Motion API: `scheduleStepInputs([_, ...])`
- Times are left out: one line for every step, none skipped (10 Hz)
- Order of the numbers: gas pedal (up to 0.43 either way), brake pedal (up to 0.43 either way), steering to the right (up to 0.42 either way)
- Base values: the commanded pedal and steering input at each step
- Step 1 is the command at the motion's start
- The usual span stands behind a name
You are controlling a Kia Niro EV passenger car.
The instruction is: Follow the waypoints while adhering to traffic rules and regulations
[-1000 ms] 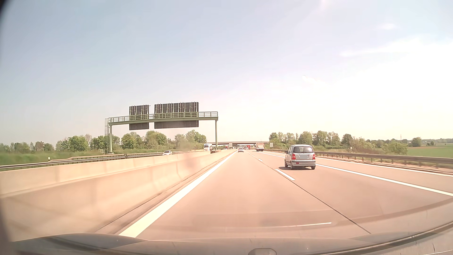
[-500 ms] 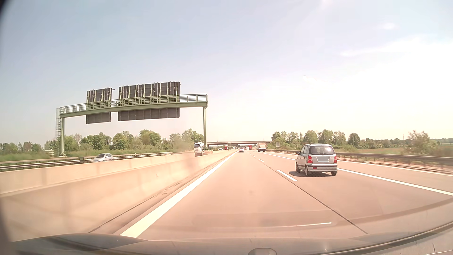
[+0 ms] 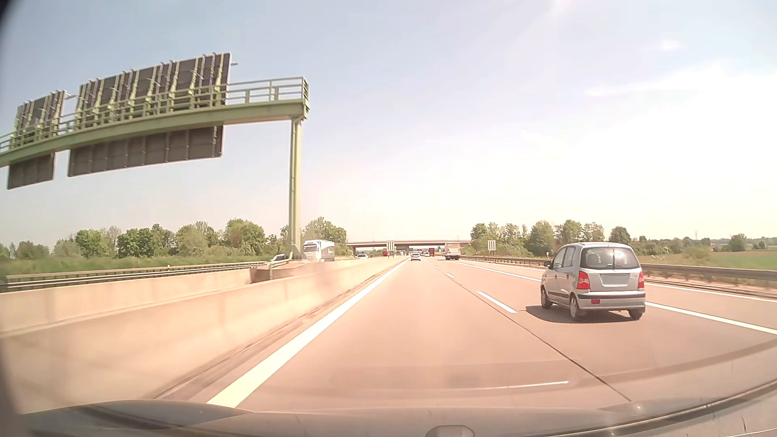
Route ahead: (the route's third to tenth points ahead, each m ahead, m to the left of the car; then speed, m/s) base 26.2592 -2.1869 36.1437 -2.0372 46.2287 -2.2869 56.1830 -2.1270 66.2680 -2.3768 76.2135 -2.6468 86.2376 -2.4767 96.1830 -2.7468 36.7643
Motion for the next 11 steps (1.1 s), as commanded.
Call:
scheduleStepInputs([0.331, 0.000, -0.003])
scheduleStepInputs([0.331, 0.000, -0.002])
scheduleStepInputs([0.331, 0.000, -0.002])
scheduleStepInputs([0.339, 0.000, -0.001])
scheduleStepInputs([0.350, 0.000, -0.001])
scheduleStepInputs([0.358, 0.000, -0.001])
scheduleStepInputs([0.358, 0.000, -0.001])
scheduleStepInputs([0.358, 0.000, 0.000])
scheduleStepInputs([0.358, 0.000, 0.000])
scheduleStepInputs([0.350, 0.000, 0.000])
scheduleStepInputs([0.350, 0.000, 0.000])
